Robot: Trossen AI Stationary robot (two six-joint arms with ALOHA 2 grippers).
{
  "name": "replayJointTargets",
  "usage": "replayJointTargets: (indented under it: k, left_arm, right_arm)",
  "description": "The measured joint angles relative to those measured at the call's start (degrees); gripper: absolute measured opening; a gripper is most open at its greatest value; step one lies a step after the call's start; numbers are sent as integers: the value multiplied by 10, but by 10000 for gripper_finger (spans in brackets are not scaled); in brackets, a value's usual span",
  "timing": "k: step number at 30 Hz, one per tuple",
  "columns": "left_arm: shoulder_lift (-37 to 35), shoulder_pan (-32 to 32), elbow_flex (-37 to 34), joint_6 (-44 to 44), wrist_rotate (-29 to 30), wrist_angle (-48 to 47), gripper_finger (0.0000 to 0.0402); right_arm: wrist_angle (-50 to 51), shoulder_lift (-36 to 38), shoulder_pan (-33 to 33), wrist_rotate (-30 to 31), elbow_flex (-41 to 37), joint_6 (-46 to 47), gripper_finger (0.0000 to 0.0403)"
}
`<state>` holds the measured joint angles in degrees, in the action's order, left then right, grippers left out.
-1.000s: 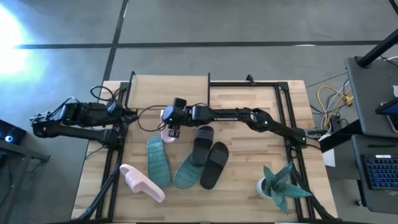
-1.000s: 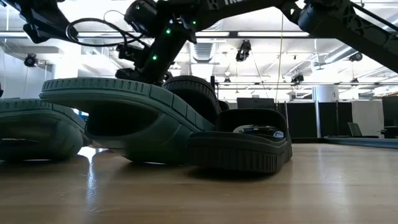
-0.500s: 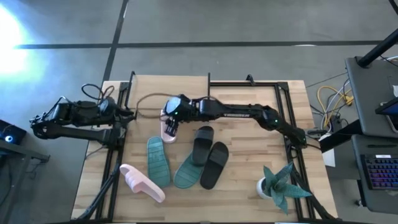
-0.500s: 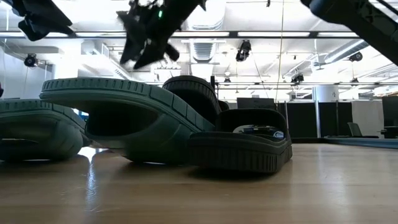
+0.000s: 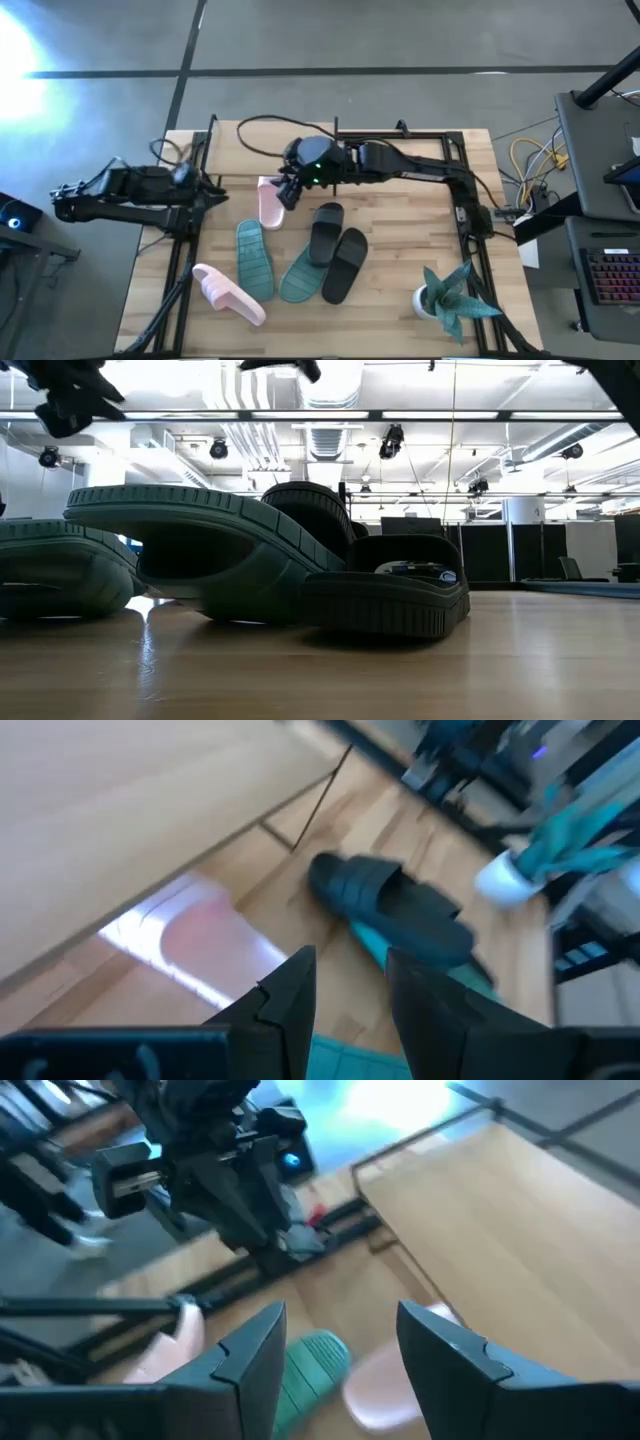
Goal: Pick and place slides into the shelf
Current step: Put the pink slide under the shelf
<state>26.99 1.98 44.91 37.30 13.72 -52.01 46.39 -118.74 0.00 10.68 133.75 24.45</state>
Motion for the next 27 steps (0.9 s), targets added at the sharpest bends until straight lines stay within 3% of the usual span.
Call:
replayJointTargets:
  k: [8,15,19,27]
  left_arm:
    - [135,21,33,-16,2,-20,108]
    - [233,102,93,-57,-1,21,108]
    - [281,161,125,-58,3,-4,108]
    - [334,312,152,172,51,-176,108]
  right_arm:
    - [128,22,41,140,0,59,183]
    - [196,21,55,166,0,131,183]
    - [216,23,56,186,0,155,183]
    - [297,32,56,216,0,219,183]
